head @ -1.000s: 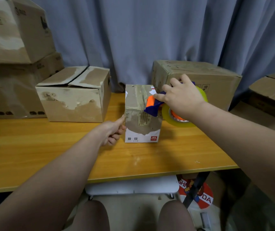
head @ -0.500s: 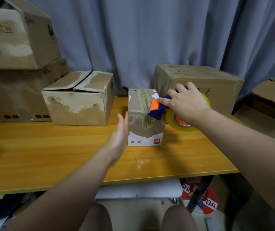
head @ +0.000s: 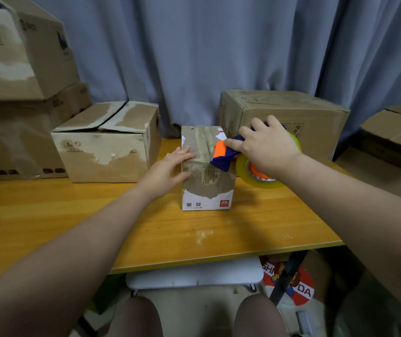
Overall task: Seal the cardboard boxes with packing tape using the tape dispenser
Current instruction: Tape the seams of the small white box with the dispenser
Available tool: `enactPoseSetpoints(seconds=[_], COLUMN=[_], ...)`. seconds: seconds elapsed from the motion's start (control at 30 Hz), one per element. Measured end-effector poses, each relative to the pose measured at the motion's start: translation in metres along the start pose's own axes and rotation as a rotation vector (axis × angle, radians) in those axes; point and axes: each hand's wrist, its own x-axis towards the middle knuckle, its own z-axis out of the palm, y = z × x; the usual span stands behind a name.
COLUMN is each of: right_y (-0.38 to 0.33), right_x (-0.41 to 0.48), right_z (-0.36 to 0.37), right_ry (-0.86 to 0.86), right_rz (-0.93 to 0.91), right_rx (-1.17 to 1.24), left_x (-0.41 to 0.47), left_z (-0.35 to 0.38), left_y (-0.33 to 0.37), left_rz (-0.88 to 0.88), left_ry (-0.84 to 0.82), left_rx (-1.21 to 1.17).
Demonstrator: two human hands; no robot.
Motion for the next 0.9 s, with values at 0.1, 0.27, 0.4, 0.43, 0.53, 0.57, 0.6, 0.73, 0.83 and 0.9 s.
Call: enactPoseSetpoints(seconds=[0.1, 0.27, 0.4, 0.43, 0.53, 0.57, 0.6, 0.73, 0.83, 0.9], right_y=[0.001, 0.001, 0.002, 0.003, 0.012, 0.017, 0.022, 0.035, 0.036, 0.036], right_x=[0.001, 0.002, 0.004, 0.006, 0.012, 0.015, 0.017, 0.021, 0.024, 0.025], right_z=[0.0, 0.0, -0.004, -0.005, -0.01, -0.011, -0.012, -0.01, -0.006, -0.005], right_ry=[0.001, -0.013, -0.029, -0.041, -0.108, -0.15, -0.196, -0.362, -0.405, -0.419], right_rz=[-0.008, -0.031, -0.053, -0.066, -0.119, -0.136, -0.147, -0.133, -0.141, -0.139], right_rx=[0.011, 0.007, 0.004, 0.004, 0.031, 0.055, 0.093, 0.32, 0.396, 0.432], left_x=[0.001, -0.001, 0.009, 0.011, 0.016, 0.017, 0.018, 0.017, 0.012, 0.009], left_z=[0.004, 0.014, -0.002, -0.005, -0.012, -0.015, -0.016, -0.016, -0.007, -0.002], left_y=[-0.006, -0.017, -0.015, -0.013, -0.007, -0.006, -0.006, -0.01, -0.015, -0.019], left_rz=[0.048, 0.105, 0.117, 0.126, 0.187, 0.222, 0.263, 0.332, 0.264, 0.232], left_ry=[0.045, 0.062, 0.039, 0.033, 0.011, -0.007, -0.022, -0.053, -0.038, 0.001], left_rx=[0.168, 0.287, 0.099, 0.08, 0.149, 0.205, 0.271, 0.428, 0.409, 0.301])
